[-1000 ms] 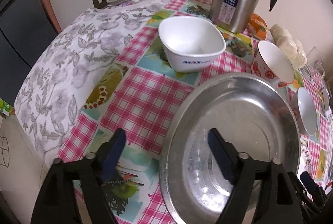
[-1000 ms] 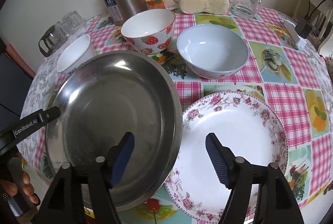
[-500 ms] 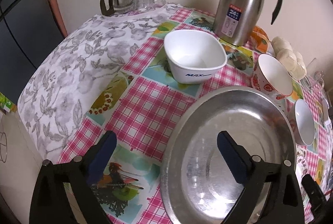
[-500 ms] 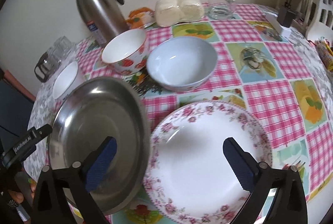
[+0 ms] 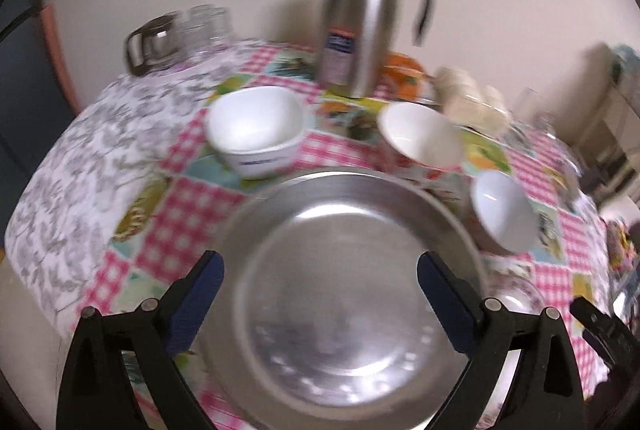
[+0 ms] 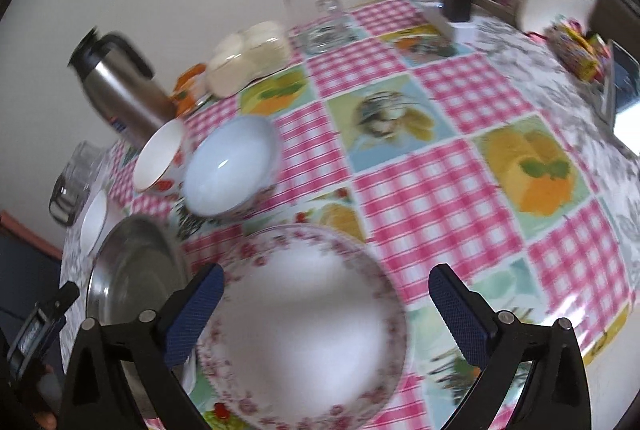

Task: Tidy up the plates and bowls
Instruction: 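Move both grippers to the rim of the floral-rimmed white plate, then close the right gripper on the floral plate rim while the left gripper grips it too, then lift the floral plate off the table with both grippers, then carry the floral plate over the steel basin and lower it with both grippers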

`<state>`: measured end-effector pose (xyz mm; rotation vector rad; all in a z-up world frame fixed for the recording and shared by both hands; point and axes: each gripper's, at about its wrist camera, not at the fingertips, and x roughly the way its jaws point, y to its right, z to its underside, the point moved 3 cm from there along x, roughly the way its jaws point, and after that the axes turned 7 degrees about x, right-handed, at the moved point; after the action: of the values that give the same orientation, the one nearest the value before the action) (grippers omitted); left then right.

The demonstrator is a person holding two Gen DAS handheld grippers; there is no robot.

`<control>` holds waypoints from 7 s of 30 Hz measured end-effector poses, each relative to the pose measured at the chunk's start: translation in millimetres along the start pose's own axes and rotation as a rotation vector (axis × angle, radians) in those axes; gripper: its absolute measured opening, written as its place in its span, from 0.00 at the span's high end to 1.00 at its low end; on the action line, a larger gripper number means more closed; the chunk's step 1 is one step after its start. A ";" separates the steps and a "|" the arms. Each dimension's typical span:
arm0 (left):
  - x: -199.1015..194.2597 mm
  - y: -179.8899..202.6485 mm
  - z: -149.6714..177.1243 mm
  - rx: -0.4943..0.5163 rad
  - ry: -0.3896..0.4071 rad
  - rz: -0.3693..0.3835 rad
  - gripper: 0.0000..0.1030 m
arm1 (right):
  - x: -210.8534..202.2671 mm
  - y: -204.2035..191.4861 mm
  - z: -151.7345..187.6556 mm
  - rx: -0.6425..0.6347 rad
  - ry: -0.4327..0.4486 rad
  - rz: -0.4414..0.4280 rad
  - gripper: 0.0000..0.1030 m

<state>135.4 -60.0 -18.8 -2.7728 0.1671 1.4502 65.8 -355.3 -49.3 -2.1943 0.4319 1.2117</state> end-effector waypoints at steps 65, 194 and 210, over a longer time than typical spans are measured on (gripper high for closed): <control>23.8 175.6 60.7 0.295 -0.236 0.313 0.36 | 27.8 89.4 -1.1 0.085 -0.082 0.104 0.73; -28.1 25.9 -11.1 -0.055 0.056 0.419 0.83 | -60.0 -56.7 8.5 -0.077 0.164 -0.294 0.88; -27.3 -45.1 -17.0 -0.141 0.071 0.374 0.83 | -38.0 -121.1 32.9 -0.139 0.108 -0.334 0.88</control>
<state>138.3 -13.7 11.3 -3.0321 0.6401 1.4817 88.8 -240.8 10.2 -2.3405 0.0187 0.9705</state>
